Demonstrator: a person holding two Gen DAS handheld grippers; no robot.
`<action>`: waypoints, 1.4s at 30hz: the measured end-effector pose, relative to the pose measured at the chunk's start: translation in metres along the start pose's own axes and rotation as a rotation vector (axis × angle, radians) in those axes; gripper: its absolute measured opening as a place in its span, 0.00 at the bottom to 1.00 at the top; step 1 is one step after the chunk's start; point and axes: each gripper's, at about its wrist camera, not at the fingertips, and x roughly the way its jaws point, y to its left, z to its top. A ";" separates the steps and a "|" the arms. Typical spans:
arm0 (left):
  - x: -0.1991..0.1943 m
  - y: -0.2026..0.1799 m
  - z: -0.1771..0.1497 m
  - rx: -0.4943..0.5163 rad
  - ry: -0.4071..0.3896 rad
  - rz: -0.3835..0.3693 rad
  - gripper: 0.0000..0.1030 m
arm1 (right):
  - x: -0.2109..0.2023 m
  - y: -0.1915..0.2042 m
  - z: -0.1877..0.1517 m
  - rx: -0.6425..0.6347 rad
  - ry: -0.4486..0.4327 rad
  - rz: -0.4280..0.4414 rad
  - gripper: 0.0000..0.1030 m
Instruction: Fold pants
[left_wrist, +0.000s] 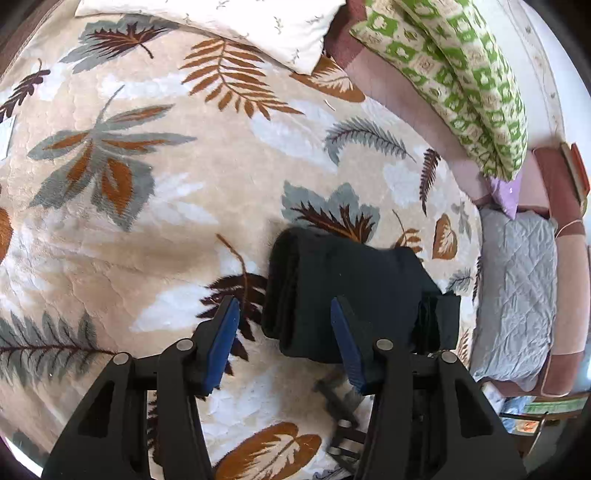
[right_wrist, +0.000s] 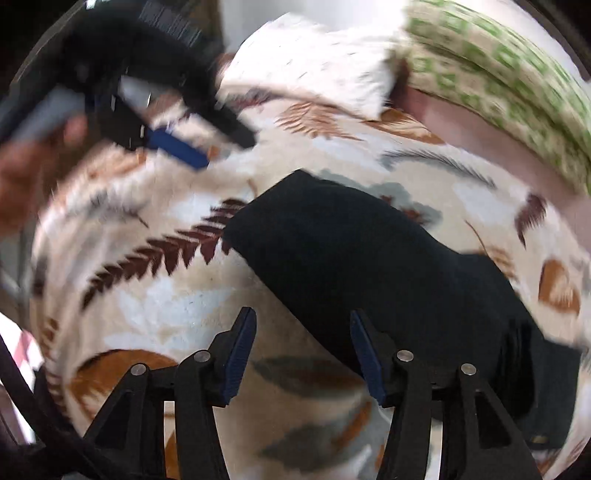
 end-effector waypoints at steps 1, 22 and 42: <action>0.000 0.003 0.001 -0.007 0.002 -0.012 0.49 | 0.006 0.004 0.002 -0.021 0.007 -0.017 0.53; 0.022 0.039 0.027 -0.063 0.068 -0.173 0.49 | 0.048 0.021 0.022 -0.126 -0.066 -0.192 0.13; 0.097 0.034 0.045 -0.191 0.145 -0.460 0.72 | 0.021 -0.004 0.008 0.025 -0.177 -0.039 0.12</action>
